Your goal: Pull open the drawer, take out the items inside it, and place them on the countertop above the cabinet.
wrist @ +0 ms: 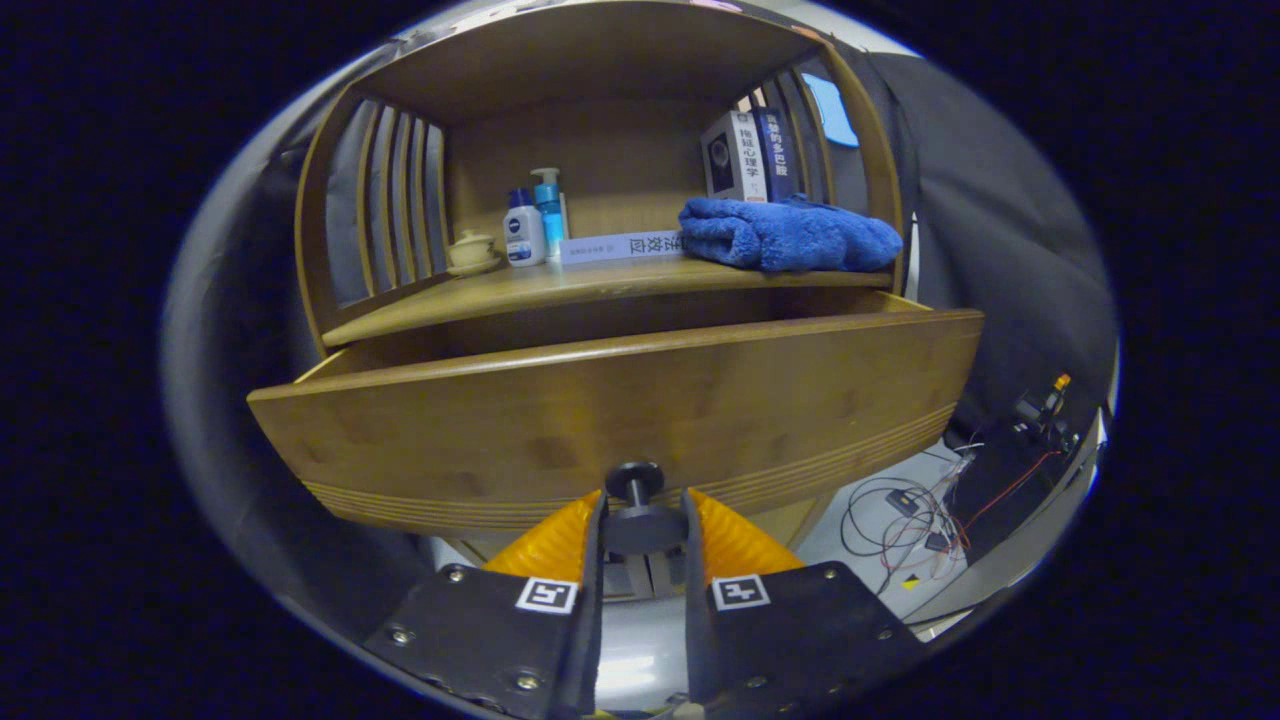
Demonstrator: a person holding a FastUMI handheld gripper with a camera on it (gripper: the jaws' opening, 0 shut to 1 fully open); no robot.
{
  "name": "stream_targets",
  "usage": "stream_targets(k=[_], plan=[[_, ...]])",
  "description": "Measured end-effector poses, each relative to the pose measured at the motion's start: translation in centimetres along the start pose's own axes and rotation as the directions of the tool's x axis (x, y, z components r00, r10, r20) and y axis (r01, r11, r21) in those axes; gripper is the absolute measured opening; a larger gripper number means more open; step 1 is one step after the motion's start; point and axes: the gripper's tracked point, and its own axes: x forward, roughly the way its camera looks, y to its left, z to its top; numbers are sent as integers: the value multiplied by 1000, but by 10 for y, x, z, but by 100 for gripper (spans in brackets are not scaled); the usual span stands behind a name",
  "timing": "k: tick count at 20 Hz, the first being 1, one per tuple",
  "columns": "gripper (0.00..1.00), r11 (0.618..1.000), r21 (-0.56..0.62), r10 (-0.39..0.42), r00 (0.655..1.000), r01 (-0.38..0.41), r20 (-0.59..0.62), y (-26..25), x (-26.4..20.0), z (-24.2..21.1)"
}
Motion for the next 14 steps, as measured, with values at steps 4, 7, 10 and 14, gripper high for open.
stream_targets(k=[4,7,10,14], plan=[[35,999,35,-33,999,33,7,-8,-26,-7],[35,997,41,-63,998,64,-8,-12,-43,-18],[35,995,61,-73,997,74,-21,-15,-55,-28],[38,997,72,-26,1000,27,-12,-7,-62,-29]])
